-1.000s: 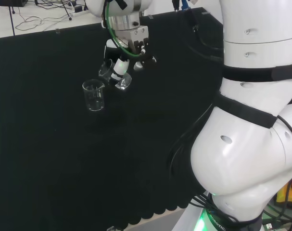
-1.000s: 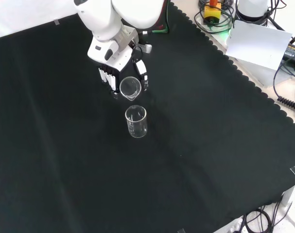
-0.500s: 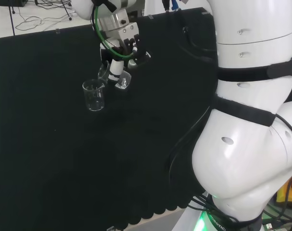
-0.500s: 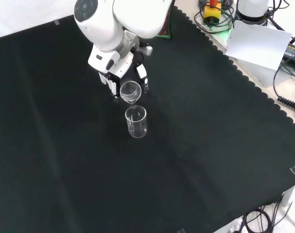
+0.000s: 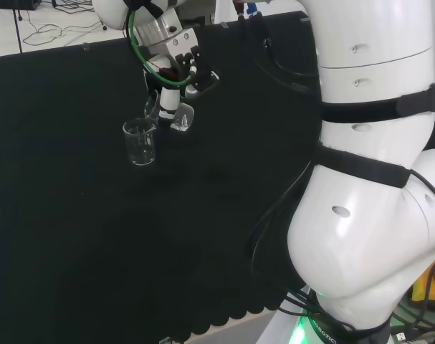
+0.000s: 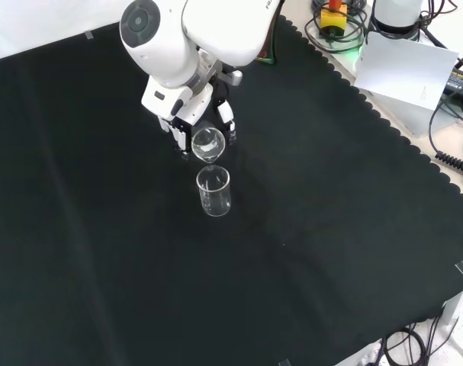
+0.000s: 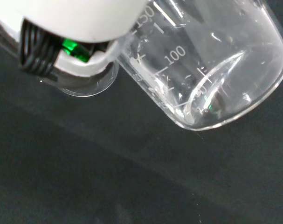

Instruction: Pour the water from the handheld beaker into the one on the table.

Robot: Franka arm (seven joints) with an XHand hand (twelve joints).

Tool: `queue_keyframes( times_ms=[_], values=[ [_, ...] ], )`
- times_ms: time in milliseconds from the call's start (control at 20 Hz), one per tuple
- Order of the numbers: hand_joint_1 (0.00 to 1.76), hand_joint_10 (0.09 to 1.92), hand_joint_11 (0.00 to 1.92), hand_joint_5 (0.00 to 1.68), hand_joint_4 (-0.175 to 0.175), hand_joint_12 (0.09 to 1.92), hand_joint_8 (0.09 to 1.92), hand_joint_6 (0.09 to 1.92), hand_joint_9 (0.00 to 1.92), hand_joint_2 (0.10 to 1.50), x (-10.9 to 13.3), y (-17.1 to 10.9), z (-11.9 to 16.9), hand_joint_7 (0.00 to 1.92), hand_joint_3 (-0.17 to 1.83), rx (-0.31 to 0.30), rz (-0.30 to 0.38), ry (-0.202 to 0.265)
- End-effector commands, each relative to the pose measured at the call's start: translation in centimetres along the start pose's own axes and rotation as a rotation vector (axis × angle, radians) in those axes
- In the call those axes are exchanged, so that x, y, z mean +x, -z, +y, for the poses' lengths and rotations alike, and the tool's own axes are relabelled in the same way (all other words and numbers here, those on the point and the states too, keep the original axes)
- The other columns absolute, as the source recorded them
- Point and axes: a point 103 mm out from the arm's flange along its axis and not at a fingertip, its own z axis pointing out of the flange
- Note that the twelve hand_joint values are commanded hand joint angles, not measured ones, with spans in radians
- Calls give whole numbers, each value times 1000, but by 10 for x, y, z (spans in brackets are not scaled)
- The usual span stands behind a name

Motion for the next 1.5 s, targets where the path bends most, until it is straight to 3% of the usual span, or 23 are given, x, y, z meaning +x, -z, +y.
queue_keyframes(
  times_ms=[50,1500],
  values=[
    [1311,148,1183,1287,-175,847,557,603,1543,664,3,5,-2,1345,614,25,-44,4],
    [1308,173,1176,1256,-175,852,627,666,1528,668,26,27,1,1311,629,143,-188,-29]
  ],
)
